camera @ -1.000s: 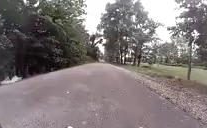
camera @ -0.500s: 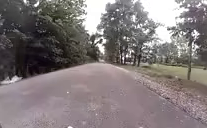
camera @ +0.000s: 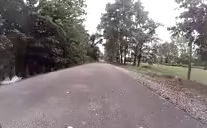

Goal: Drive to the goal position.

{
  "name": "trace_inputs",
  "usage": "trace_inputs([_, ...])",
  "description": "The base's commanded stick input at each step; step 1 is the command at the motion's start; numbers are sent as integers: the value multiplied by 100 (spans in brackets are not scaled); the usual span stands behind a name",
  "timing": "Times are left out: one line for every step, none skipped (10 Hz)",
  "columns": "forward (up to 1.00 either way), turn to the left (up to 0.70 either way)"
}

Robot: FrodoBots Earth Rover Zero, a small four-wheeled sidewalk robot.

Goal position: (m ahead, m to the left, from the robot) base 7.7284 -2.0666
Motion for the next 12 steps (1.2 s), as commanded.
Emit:
trace_inputs([6, 1])
trace_inputs([6, 1])
trace_inputs([6, 1])
trace_inputs([6, 1])
trace_inputs([6, 1])
trace_inputs([6, 1])
trace_inputs([6, 1])
trace_inputs([6, 1])
trace_inputs([6, 1])
trace_inputs([6, 1])
trace_inputs([6, 1])
trace_inputs([6, 1])
